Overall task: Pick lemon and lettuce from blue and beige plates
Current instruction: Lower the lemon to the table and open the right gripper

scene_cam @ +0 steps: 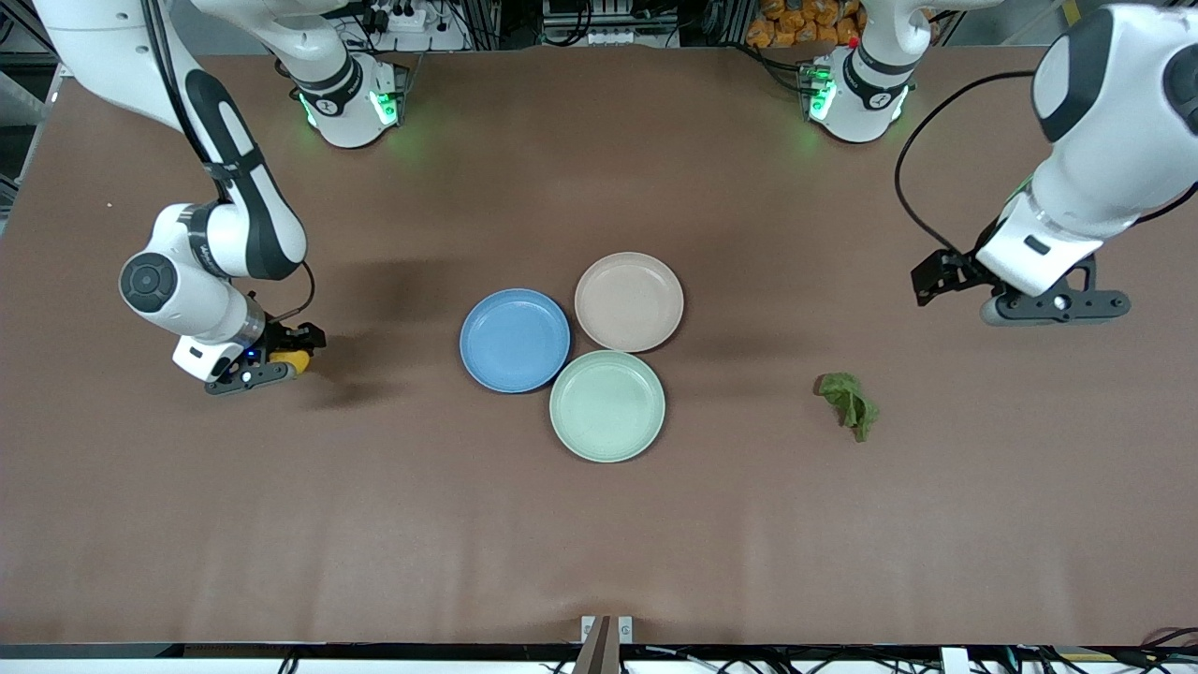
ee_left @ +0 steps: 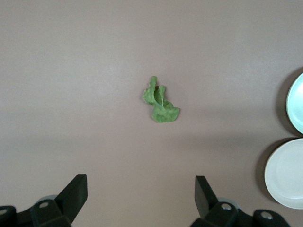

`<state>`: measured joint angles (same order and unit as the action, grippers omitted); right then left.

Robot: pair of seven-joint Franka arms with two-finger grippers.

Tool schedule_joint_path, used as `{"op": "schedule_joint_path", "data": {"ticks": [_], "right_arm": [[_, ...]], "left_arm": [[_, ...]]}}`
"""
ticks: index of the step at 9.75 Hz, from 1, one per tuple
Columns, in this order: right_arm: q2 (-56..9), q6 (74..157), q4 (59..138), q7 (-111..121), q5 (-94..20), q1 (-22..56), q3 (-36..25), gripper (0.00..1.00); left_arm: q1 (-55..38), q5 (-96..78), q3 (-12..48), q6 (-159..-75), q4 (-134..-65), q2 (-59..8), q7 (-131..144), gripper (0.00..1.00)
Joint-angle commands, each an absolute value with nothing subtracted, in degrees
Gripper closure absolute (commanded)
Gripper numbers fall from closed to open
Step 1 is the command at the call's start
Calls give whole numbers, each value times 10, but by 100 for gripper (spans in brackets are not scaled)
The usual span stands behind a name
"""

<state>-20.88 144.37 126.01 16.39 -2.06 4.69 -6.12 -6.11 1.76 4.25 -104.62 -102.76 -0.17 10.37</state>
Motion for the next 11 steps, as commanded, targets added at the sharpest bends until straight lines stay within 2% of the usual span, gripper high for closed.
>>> {"op": "schedule_joint_path", "data": {"ticks": [1,7,10,11], "right_arm": [[-235,1484,1264,160,-23,26,-54,71],[-253,1500,1264,40,-23,29,-54,71],[-264,1503,1261,40,-24,31,-54,70],[-267,1504,1259,39,-24,31,-54,53]], "left_arm": [[-69,12,35,-1002,-991,3,96,0],[-67,13,36,-880,-889,1,95,0],[-64,12,36,-863,-867,2,95,0],[-64,13,36,-863,-865,2,95,0]]}}
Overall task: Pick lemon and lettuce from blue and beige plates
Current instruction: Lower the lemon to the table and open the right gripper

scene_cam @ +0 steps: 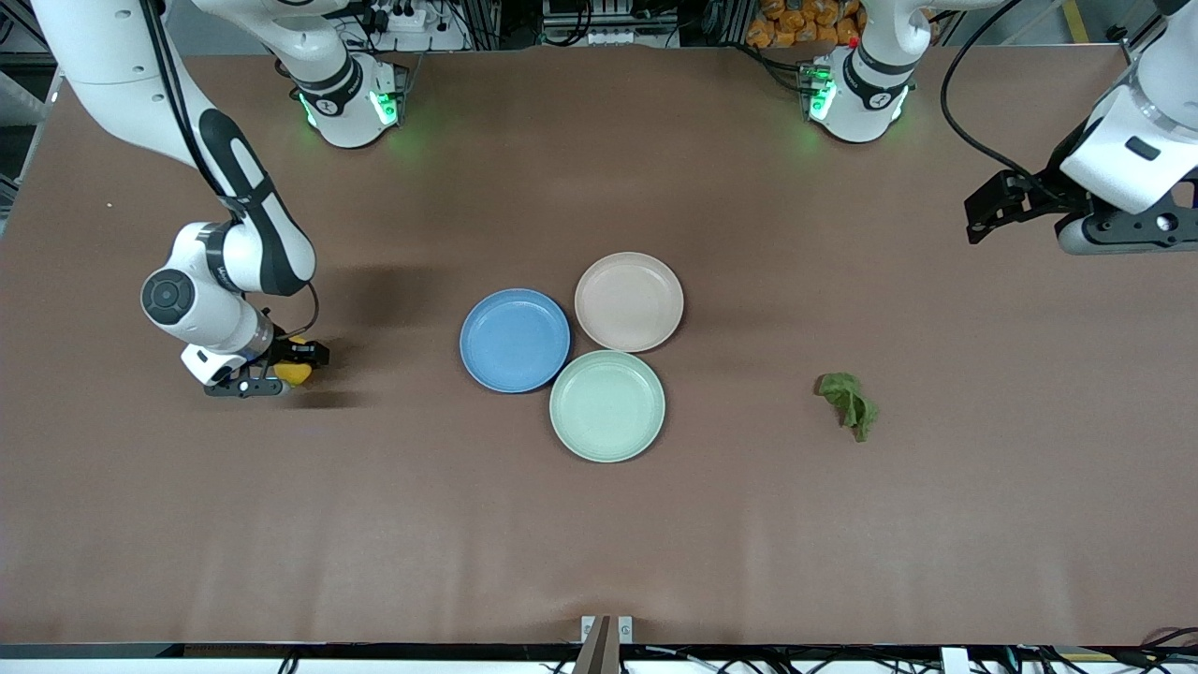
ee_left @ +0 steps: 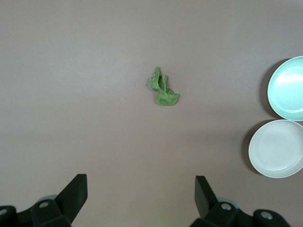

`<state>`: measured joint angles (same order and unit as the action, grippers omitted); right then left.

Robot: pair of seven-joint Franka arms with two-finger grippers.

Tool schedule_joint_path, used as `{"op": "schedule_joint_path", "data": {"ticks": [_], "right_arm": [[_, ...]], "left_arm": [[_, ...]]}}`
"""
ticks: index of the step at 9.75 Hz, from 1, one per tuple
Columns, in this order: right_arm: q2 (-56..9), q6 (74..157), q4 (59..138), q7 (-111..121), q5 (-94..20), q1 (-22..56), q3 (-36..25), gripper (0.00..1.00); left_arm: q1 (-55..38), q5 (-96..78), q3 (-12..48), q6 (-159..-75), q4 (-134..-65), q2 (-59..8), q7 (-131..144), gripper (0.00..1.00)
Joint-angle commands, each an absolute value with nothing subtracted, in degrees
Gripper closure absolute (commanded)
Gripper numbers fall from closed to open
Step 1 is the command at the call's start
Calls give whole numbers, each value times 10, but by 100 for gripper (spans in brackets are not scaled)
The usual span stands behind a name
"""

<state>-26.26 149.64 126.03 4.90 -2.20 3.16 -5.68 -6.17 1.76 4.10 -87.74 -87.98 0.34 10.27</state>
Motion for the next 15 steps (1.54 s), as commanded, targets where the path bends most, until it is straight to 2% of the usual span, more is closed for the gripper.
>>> {"op": "schedule_joint_path", "data": {"ticks": [1,2,6,7,10,11,15], "right_arm": [[-269,1504,1259,35,-24,31,-54,23],[-268,1503,1259,35,-24,31,-54,0],[-264,1492,1244,-21,-24,37,-54,0],[-258,1461,1231,-23,-24,37,-54,0],[-258,1278,1129,-25,-23,37,-54,0],[-257,1259,1110,-23,-22,37,-54,0],[-223,1259,1089,-19,-15,36,-54,0]], "left_arm": [[-64,11,35,-863,-865,2,95,0],[-64,11,35,-863,-865,1,94,0],[-63,8,38,-863,-865,1,67,0],[-63,7,38,-863,-865,1,67,0],[-63,4,41,-863,-865,2,70,0],[-63,4,42,-863,-865,1,72,0],[-56,4,42,-863,-865,-3,72,0]]}}
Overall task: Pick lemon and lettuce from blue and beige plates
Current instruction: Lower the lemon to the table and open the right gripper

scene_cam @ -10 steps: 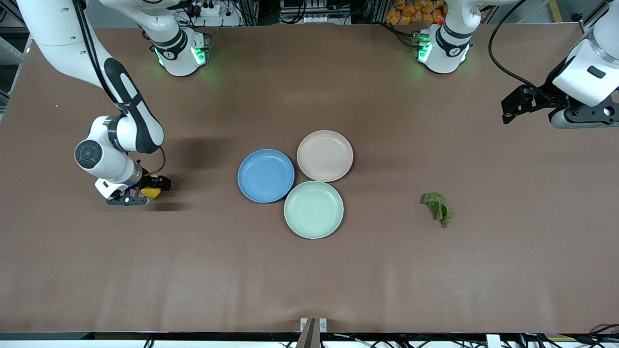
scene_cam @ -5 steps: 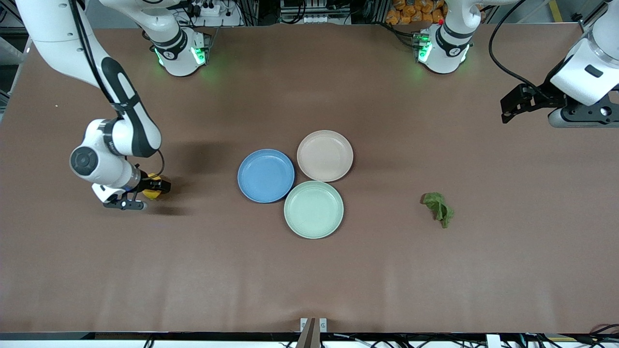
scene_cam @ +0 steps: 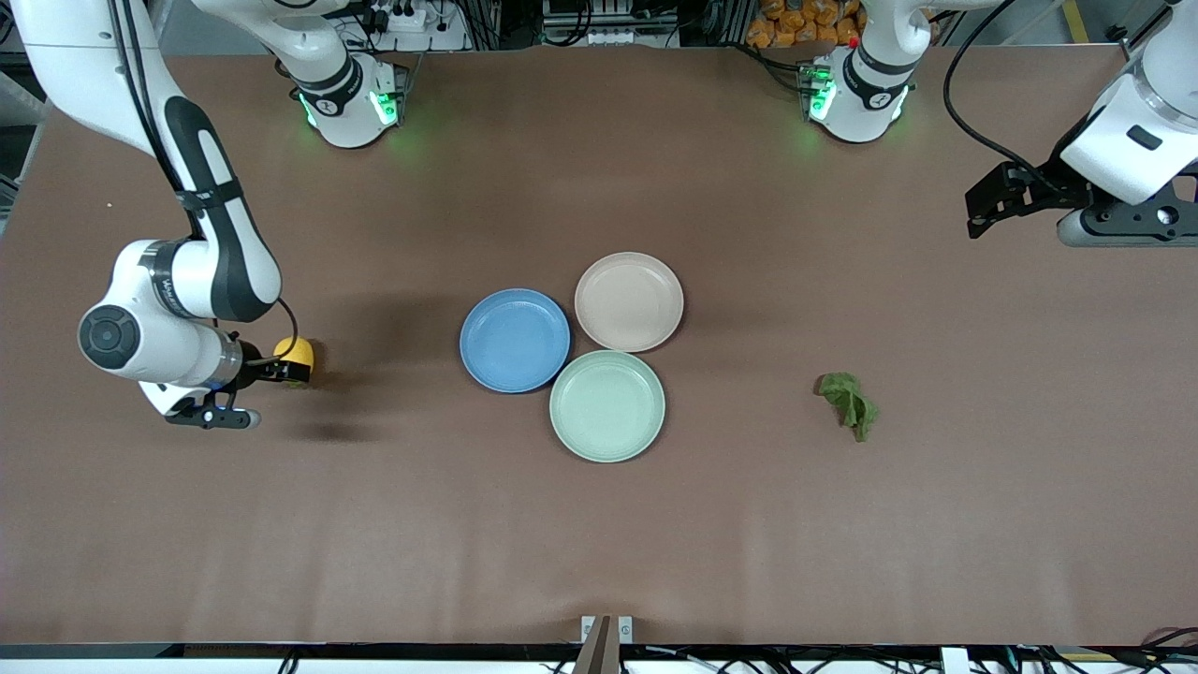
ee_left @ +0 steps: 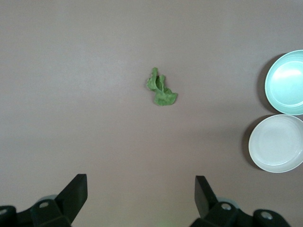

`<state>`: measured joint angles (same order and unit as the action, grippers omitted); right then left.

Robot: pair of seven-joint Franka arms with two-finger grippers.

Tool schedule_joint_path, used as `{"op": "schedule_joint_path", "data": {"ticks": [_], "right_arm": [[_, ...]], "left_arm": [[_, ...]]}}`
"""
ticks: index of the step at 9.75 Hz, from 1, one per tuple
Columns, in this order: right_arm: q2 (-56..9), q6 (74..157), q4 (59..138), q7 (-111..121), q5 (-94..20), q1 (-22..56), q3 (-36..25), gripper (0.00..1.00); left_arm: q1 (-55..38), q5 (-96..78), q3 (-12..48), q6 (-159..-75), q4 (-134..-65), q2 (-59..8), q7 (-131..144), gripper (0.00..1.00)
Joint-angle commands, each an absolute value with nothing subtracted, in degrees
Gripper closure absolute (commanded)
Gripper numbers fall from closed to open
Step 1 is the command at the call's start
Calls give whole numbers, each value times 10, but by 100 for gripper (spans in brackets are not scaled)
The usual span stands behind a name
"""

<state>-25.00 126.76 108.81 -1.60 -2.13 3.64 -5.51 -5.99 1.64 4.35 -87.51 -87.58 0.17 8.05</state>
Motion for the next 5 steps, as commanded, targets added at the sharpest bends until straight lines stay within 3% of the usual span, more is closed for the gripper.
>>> {"op": "schedule_joint_path", "data": {"ticks": [1,5], "right_arm": [[-208,1257,1089,-18,-14,33,-54,0],[-138,1203,1090,-18,-13,30,-50,0]], "left_arm": [[-58,4,41,-863,-865,-4,73,0],[-59,4,42,-863,-865,-4,73,0]]}}
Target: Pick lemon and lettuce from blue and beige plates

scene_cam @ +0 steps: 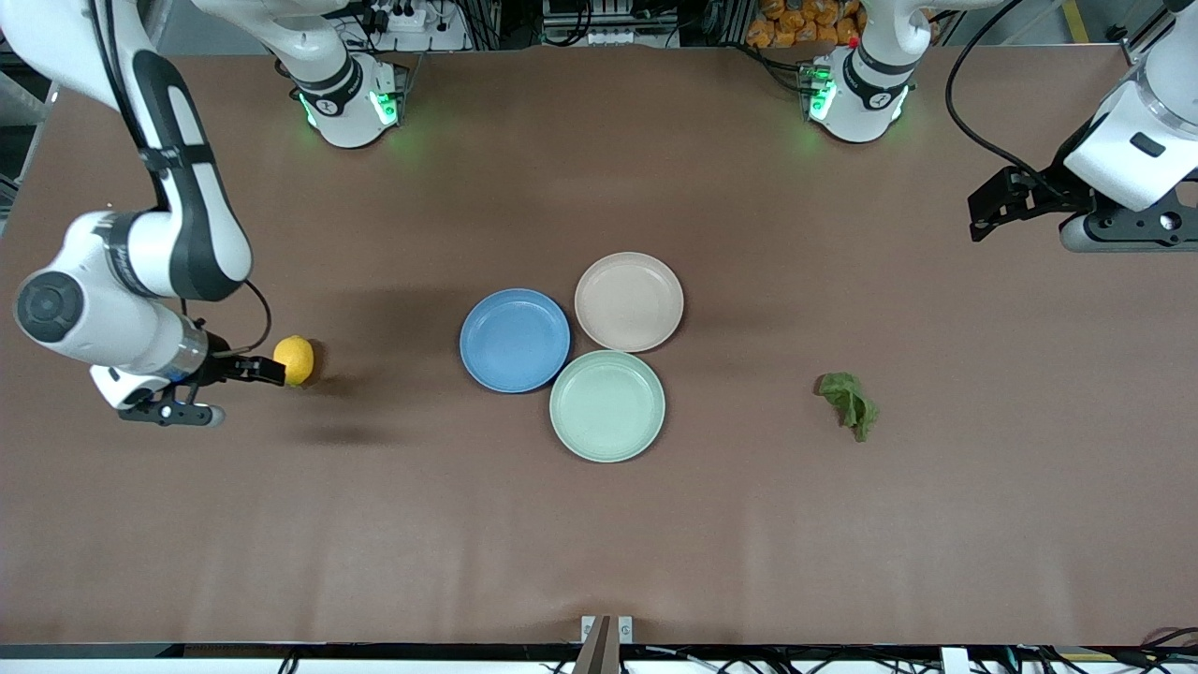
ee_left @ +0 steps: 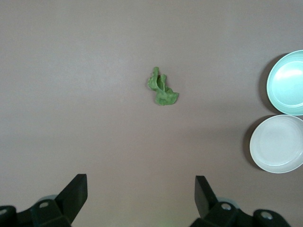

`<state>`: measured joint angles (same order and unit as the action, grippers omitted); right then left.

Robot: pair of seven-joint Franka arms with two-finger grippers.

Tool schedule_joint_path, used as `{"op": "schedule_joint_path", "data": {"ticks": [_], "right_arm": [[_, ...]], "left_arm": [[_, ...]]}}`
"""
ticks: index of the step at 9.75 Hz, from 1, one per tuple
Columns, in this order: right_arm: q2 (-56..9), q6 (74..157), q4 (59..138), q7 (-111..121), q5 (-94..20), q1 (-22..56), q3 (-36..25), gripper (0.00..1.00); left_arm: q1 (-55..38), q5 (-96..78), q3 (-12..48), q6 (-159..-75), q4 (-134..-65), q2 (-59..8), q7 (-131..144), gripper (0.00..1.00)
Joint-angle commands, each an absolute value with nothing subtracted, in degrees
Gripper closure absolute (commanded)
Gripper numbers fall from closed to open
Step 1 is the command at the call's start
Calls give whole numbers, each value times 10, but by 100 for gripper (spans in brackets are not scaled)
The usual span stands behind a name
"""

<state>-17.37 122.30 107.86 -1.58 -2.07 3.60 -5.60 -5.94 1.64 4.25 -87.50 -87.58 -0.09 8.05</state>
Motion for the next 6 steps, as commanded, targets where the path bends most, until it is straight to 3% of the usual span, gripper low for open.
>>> {"op": "schedule_joint_path", "data": {"ticks": [1,6], "right_arm": [[-125,1196,1090,-14,-13,21,-48,0],[-43,1151,1089,-4,-10,8,-35,0]], "left_arm": [[-61,3,42,-863,-865,-4,73,0],[-59,3,42,-863,-865,-3,73,0]]}}
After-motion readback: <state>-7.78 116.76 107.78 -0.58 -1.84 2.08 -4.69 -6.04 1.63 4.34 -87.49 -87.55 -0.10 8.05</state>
